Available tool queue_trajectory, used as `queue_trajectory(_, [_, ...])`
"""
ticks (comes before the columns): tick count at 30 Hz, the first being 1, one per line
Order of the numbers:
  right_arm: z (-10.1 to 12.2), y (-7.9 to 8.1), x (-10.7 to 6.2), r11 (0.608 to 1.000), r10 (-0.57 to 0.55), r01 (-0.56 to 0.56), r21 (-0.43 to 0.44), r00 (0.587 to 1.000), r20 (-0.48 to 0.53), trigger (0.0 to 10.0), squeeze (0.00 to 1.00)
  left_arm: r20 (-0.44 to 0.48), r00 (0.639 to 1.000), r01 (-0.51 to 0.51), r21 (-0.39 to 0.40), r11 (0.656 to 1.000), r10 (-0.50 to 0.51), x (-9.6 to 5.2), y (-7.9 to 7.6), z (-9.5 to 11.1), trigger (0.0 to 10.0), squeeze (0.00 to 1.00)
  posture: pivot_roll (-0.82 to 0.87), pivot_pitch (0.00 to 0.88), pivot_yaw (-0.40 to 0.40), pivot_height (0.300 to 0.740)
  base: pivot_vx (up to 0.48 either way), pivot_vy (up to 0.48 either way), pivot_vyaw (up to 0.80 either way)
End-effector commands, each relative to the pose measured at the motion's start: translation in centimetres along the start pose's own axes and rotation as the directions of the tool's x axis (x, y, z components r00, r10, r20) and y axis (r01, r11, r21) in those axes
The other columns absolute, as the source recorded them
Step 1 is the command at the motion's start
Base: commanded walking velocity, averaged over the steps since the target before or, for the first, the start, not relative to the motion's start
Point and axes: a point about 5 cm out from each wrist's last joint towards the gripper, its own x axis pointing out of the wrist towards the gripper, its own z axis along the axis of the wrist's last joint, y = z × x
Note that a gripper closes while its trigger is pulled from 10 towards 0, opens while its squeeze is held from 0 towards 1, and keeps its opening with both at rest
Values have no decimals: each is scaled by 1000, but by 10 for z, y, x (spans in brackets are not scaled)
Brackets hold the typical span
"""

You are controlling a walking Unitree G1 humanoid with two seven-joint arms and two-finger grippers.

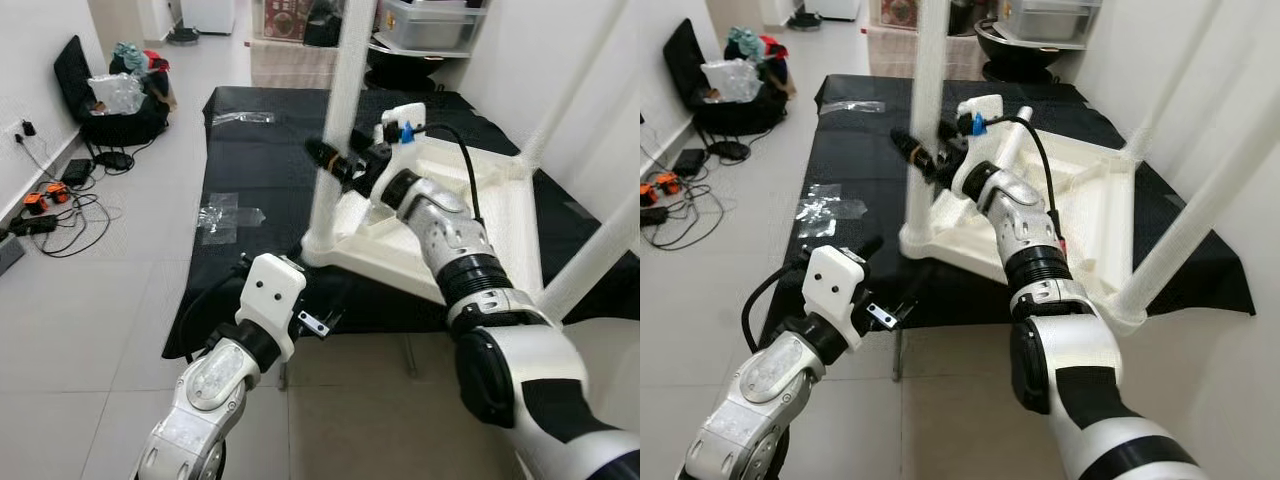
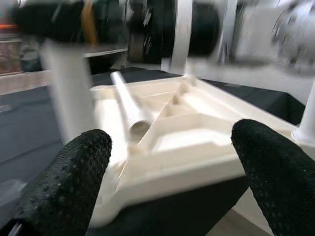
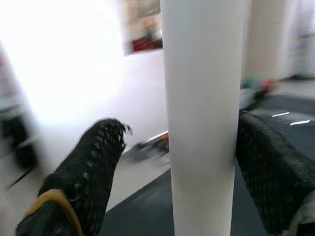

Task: Building children table

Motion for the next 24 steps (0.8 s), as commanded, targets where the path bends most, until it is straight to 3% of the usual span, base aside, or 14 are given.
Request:
queue_trajectory(1, [-23, 19, 10, 989, 143, -139, 50, 986, -86, 10000, 0, 0, 1000, -2, 4, 1000, 2, 0, -1, 1, 10000, 0, 71, 27, -115, 740, 0, 0, 0])
queue_trajectory(7, [-31, 22, 9, 984, 178, -176, 33, 976, -122, 10000, 0, -3, 1000, -4, 2, 1000, 4, -1, -2, 1, 10000, 0, 73, 25, -119, 740, 0, 0, 0])
queue_trajectory(9, [-33, 17, 11, 997, 73, -76, -16, 987, -146, 10000, 0, -4, 1000, -4, 0, 1000, 4, -2, -4, 0, 10000, 0, 70, 25, -119, 740, 0, 0, 0])
queue_trajectory(13, [-31, 12, 12, 999, -9, 4, -41, 992, -130, 10000, 0, -5, 1000, -3, -2, 1000, 3, -1, -4, 0, 10000, 0, 70, 25, -119, 740, 0, 0, 0])
queue_trajectory(14, [-32, 9, 11, 997, -60, 53, -54, 989, -137, 0, 0, -5, 1000, -2, -2, 1000, 2, -1, -4, -1, 10000, 0, 69, 23, -120, 740, 0, 0, 0])
queue_trajectory(16, [-32, 9, 11, 997, -60, 53, -54, 989, -137, 0, 0, -5, 1000, -2, -2, 1000, 2, -1, -4, -1, 10000, 0, 69, 23, -120, 740, 0, 0, 0])
queue_trajectory(19, [-29, 0, 7, 980, -194, 189, -62, 977, -93, 0, 0, -7, 1000, -3, -3, 1000, 3, -1, -4, -2, 10000, 0, 66, 16, -116, 740, 0, 0, 0])
queue_trajectory(20, [-29, 0, 7, 980, -194, 189, -62, 977, -93, 0, 0, -7, 1000, -3, -3, 1000, 3, -1, -4, -2, 10000, 0, 66, 16, -116, 740, 0, 0, 0])
queue_trajectory(21, [-29, -5, 5, 962, -273, 270, -40, 958, -84, 0, 0, -12, 1000, -4, -3, 1000, 4, -2, -4, -3, 10000, 0, 65, 16, -116, 740, 0, 0, 0])
queue_trajectory(24, [-29, -8, 3, 944, -331, 330, -19, 940, -81, 0, 0, -17, 1000, -6, -2, 1000, 6, -3, -3, -5, 10000, 0, 64, 15, -116, 740, 0, 0, 0])
